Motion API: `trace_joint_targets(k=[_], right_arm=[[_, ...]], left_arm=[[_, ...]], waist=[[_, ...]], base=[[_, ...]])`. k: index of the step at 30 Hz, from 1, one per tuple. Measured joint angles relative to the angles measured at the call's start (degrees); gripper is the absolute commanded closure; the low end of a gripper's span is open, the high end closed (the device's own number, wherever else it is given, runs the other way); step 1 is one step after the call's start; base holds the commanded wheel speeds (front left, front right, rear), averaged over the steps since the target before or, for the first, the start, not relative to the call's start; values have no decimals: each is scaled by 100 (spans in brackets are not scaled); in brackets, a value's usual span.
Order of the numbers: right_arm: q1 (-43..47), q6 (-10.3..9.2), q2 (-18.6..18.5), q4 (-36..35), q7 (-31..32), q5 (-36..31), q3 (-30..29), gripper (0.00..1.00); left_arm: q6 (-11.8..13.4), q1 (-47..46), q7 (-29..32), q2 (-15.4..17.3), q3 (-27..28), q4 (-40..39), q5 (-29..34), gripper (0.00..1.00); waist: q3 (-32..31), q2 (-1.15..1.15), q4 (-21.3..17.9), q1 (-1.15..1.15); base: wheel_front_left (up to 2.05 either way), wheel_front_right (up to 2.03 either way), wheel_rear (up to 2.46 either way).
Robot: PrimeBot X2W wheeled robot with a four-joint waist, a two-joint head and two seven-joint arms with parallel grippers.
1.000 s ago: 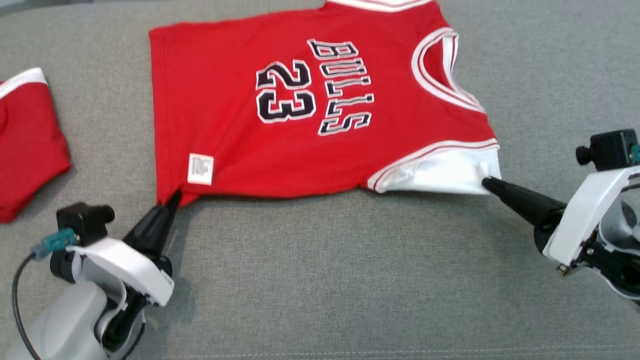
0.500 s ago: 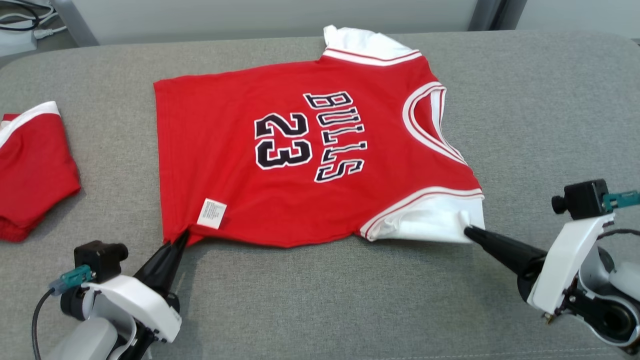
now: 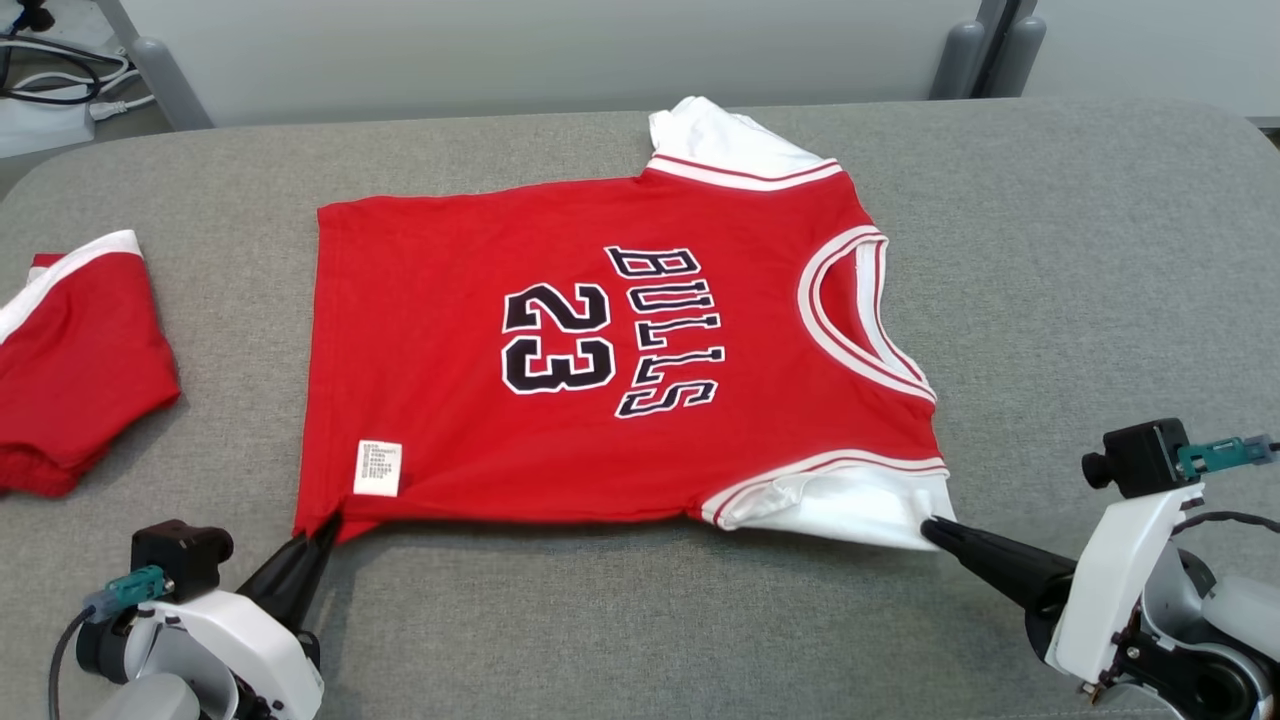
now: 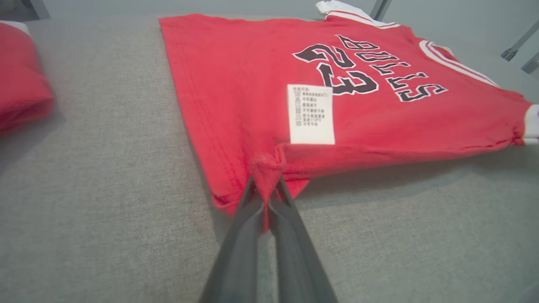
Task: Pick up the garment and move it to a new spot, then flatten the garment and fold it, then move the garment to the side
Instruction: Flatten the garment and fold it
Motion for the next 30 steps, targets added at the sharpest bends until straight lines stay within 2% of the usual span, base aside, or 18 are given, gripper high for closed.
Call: trace_joint_targets(k=[8, 9, 10, 11, 16, 22, 30], right_arm=[[90, 0, 103, 62, 49, 0, 71, 100], [92, 0, 123, 126, 52, 8, 74, 78], [96, 0, 135, 180, 57, 22, 78, 3], [104, 0, 143, 199, 71, 36, 78, 0], [179, 0, 91, 194, 47, 120, -21, 0], [199, 0, -204, 196, -302, 77, -201, 0], [205, 0, -5, 490, -755, -348, -170, 0]], left_arm=[[0, 118, 4, -23, -82, 158, 83, 100], [0, 118, 4, -30, -80, 177, 83, 96], [0, 117, 4, -42, -70, 197, 85, 34], [0, 117, 4, -58, -60, 224, 97, 0], [0, 116, 5, -124, 14, 439, 281, 0], [0, 118, 5, -165, 512, 464, 594, 0], [15, 425, 5, -635, 1141, 196, 982, 0]], waist=[[-2, 0, 5, 0], [3, 0, 5, 0], [9, 0, 8, 0], [14, 0, 11, 0], [-13, 0, 34, 0], [-162, 0, 59, 0], [-316, 0, 121, 0]], base=[[0, 0, 0], [0, 0, 0], [0, 0, 0], [0, 0, 0], [0, 0, 0], [0, 0, 0], [0, 0, 0]])
